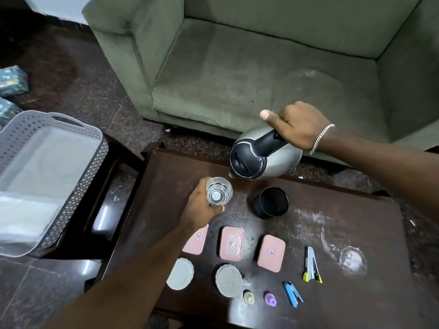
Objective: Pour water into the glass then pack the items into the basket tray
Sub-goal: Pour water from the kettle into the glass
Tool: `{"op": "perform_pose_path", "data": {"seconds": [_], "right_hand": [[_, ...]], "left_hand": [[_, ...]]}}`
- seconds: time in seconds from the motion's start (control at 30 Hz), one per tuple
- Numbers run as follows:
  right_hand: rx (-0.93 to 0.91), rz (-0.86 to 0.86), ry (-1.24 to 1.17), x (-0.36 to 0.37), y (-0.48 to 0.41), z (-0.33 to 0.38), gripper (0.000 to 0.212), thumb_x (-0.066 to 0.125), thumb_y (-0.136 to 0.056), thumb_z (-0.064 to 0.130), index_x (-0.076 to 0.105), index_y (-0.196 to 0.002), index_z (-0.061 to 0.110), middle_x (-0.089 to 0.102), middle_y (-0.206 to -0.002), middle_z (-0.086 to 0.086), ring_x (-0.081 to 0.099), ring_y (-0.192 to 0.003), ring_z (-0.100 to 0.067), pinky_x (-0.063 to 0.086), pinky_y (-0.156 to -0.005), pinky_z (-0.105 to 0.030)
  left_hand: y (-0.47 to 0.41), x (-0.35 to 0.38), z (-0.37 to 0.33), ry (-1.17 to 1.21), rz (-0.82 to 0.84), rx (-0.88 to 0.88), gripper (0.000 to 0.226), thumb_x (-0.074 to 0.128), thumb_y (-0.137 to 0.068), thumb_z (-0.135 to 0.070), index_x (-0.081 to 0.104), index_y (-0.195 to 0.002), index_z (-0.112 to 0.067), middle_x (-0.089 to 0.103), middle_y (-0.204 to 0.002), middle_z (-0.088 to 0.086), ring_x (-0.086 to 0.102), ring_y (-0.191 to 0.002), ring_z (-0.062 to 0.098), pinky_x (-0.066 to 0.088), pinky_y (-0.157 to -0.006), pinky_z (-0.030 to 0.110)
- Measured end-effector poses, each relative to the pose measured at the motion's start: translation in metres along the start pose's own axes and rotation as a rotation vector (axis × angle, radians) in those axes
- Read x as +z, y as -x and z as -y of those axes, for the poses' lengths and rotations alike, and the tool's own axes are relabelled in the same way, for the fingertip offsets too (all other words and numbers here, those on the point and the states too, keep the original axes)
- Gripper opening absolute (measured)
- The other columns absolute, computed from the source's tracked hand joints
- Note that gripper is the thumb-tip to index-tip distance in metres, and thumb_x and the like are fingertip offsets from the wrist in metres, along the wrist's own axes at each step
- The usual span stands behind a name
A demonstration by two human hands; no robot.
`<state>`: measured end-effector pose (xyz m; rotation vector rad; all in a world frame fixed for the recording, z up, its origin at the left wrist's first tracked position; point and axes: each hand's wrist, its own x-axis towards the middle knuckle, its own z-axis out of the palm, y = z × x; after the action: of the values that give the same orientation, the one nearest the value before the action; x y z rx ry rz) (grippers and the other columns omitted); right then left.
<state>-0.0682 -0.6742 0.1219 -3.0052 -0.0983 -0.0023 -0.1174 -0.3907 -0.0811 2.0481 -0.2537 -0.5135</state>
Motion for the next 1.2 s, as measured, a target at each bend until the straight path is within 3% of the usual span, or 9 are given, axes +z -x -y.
{"op": "perform_pose_path", "data": {"seconds": [0.2, 0.37, 0.47, 0.6, 0.73, 0.97, 1.2], "right_hand": [[-0.103, 0.050, 0.178, 0.002, -0.001, 0.017, 0.087, 0.013, -0.097, 0.070, 0.065, -0.059, 0.011, 0.038, -0.048, -0.006, 0.061, -0.063, -0.043, 0.040, -0.056, -0.036], [-0.180, 0.014, 0.232, 0.000, 0.004, 0.035, 0.075, 0.007, -0.095, 0.068, 0.038, -0.048, 0.019, 0.027, -0.046, -0.003, 0.060, -0.058, -0.042, 0.033, -0.053, -0.033], [-0.218, 0.012, 0.231, -0.001, 0.005, 0.042, 0.075, 0.006, -0.095, 0.068, 0.034, -0.047, 0.018, 0.029, -0.046, -0.004, 0.060, -0.057, -0.042, 0.031, -0.052, -0.032], [-0.269, 0.004, 0.244, 0.001, 0.007, 0.046, 0.078, 0.002, -0.094, 0.068, 0.039, -0.049, 0.016, 0.049, -0.052, -0.014, 0.061, -0.057, -0.041, 0.037, -0.051, -0.033], [-0.284, -0.011, 0.244, 0.002, 0.011, 0.050, 0.073, 0.005, -0.095, 0.066, 0.032, -0.049, 0.017, 0.051, -0.055, -0.014, 0.063, -0.058, -0.042, 0.037, -0.051, -0.032], [-0.274, -0.038, 0.262, 0.000, 0.011, 0.053, 0.073, 0.003, -0.095, 0.066, 0.034, -0.050, 0.016, 0.059, -0.060, -0.018, 0.064, -0.060, -0.041, 0.036, -0.051, -0.032], [-0.291, -0.055, 0.275, -0.006, 0.008, 0.053, 0.074, 0.006, -0.096, 0.066, 0.036, -0.050, 0.017, 0.056, -0.057, -0.015, 0.063, -0.057, -0.040, 0.036, -0.051, -0.031]], "left_hand": [[-0.001, 0.003, 0.003, 0.017, 0.016, -0.013, 0.084, 0.094, -0.061, -0.015, 0.048, -0.130, -0.030, 0.068, -0.118, -0.006, 0.066, -0.108, 0.017, 0.055, -0.096, 0.042], [-0.001, 0.001, 0.006, 0.031, 0.067, -0.073, 0.113, 0.099, -0.057, -0.011, 0.036, -0.150, -0.019, 0.059, -0.140, 0.003, 0.058, -0.128, 0.022, 0.049, -0.110, 0.046], [0.001, -0.005, 0.009, 0.005, 0.115, -0.076, 0.121, 0.099, -0.058, -0.012, 0.028, -0.157, -0.016, 0.050, -0.152, 0.006, 0.052, -0.137, 0.023, 0.045, -0.115, 0.046], [0.003, -0.014, 0.009, -0.068, 0.120, -0.033, 0.121, 0.099, -0.061, -0.022, 0.027, -0.158, -0.017, 0.043, -0.159, 0.003, 0.046, -0.142, 0.018, 0.039, -0.118, 0.035], [0.002, -0.019, 0.008, -0.118, 0.124, -0.016, 0.120, 0.099, -0.062, -0.031, 0.027, -0.158, -0.019, 0.041, -0.161, 0.000, 0.042, -0.145, 0.016, 0.029, -0.111, 0.021], [0.002, -0.023, 0.010, -0.160, 0.140, -0.016, 0.117, 0.097, -0.064, -0.033, 0.028, -0.157, -0.023, 0.041, -0.161, -0.002, 0.043, -0.144, 0.016, 0.030, -0.111, 0.023], [0.003, -0.022, 0.006, -0.184, 0.126, -0.004, 0.104, 0.094, -0.068, -0.034, 0.033, -0.152, -0.026, 0.050, -0.153, -0.004, 0.051, -0.135, 0.015, 0.033, -0.103, 0.022]]}}
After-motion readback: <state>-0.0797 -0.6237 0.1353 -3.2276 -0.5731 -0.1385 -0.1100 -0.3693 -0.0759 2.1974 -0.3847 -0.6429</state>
